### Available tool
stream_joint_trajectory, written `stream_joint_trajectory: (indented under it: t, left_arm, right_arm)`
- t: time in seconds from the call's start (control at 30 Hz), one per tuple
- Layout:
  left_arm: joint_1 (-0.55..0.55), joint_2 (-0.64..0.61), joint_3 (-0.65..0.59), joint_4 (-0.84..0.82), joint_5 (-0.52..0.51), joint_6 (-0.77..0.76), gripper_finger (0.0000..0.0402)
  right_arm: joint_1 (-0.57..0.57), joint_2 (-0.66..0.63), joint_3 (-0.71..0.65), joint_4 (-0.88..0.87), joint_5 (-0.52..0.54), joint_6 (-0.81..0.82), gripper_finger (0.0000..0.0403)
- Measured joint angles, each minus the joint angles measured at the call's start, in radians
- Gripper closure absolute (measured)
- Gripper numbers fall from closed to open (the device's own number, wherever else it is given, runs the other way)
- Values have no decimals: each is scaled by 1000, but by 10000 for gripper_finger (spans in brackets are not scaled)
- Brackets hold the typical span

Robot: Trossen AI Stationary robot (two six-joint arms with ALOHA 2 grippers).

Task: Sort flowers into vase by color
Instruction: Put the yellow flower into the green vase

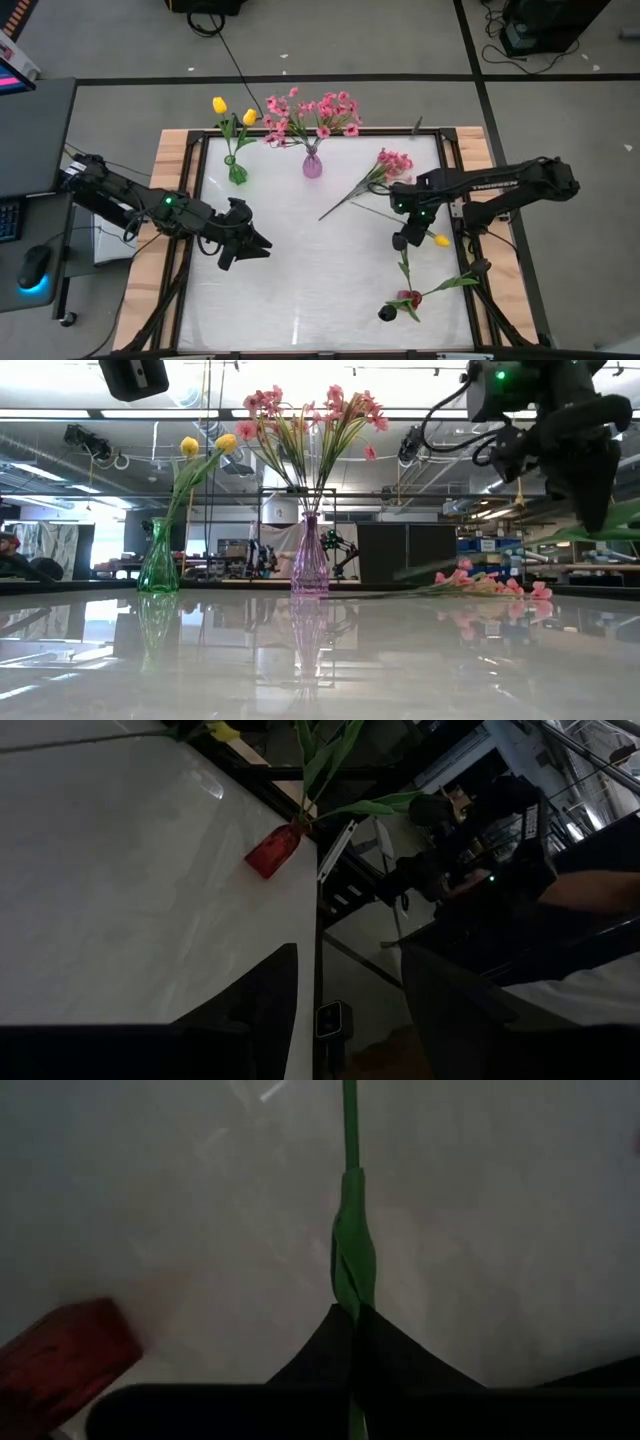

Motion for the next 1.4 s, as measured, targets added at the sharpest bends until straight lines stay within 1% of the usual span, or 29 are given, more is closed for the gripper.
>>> stream_joint_trajectory:
  t: [0.13,0.37,0.7,0.8,0.97,1.1,1.27,1.4]
  left_arm:
    - [0,0,0,0,0,0,216]
    - [0,0,0,0,0,0,216]
    - [9,0,0,9,-5,0,216]
    - [9,0,0,9,-5,0,216]
    - [8,0,0,15,-6,0,216]
    - [8,0,0,15,-11,0,216]
    - [8,0,0,15,-69,0,216]
    - [9,0,0,15,-100,0,216]
  right_arm:
    - [0,0,33,-26,-3,-23,387]
    - [0,0,105,-24,-52,-58,387]
    - [0,0,219,-25,-72,-73,387]
    - [0,0,233,-25,-88,-72,387]
    - [0,1,238,-26,-144,-47,387]
    - [0,1,238,-25,-153,-24,387]
    - [0,1,238,-20,-175,-16,387]
    - [-6,1,238,-3,-225,27,387]
